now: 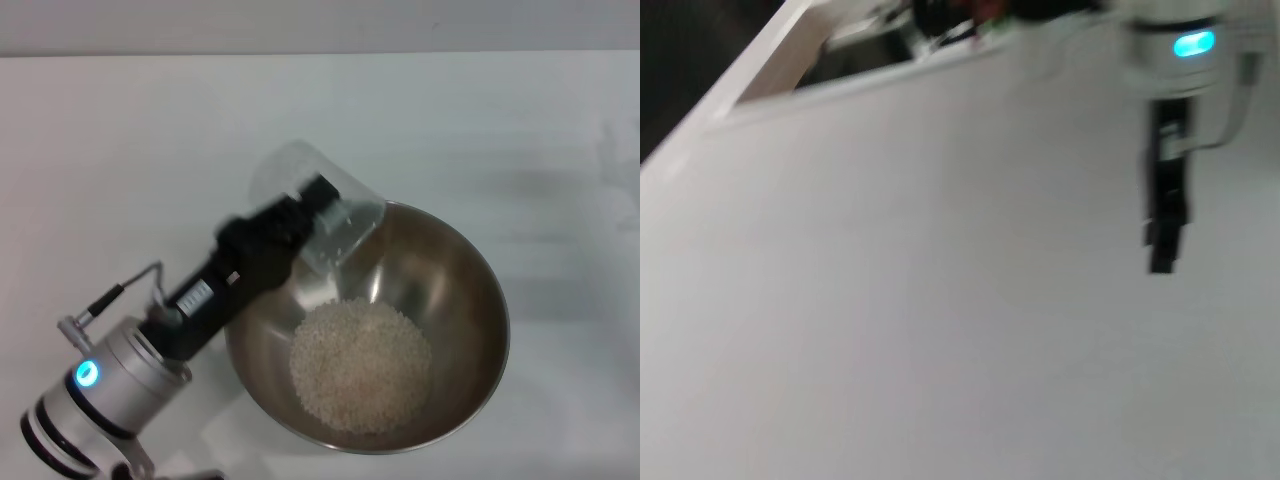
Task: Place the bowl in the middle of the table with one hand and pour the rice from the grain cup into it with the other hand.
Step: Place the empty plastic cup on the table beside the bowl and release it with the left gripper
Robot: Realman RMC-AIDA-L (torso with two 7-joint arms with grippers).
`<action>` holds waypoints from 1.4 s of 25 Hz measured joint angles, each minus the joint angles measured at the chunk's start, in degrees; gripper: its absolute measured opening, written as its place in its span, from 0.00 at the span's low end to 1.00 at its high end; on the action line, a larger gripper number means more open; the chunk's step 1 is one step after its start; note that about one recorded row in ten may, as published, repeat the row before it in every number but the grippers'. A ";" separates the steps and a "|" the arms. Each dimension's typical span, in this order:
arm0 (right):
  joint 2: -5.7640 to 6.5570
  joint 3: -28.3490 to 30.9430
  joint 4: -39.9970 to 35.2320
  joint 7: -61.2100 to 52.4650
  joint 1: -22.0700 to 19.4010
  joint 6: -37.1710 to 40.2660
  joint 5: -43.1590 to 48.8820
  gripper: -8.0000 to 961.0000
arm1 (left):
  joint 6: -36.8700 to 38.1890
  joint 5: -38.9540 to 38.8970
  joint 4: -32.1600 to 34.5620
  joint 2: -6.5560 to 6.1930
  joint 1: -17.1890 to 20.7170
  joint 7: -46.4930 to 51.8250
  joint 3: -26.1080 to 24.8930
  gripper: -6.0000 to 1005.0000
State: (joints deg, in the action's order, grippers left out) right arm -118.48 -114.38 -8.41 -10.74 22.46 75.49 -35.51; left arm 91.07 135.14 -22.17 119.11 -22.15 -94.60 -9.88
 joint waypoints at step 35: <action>-0.62 1.08 -4.06 -0.25 -0.88 1.95 0.45 0.46 | -32.93 -8.46 2.25 0.07 2.70 89.10 -29.28 0.17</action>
State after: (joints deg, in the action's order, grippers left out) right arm -119.10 -113.30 -12.46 -10.99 21.58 77.44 -35.06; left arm 58.14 126.68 -19.92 119.18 -19.44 -5.50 -39.16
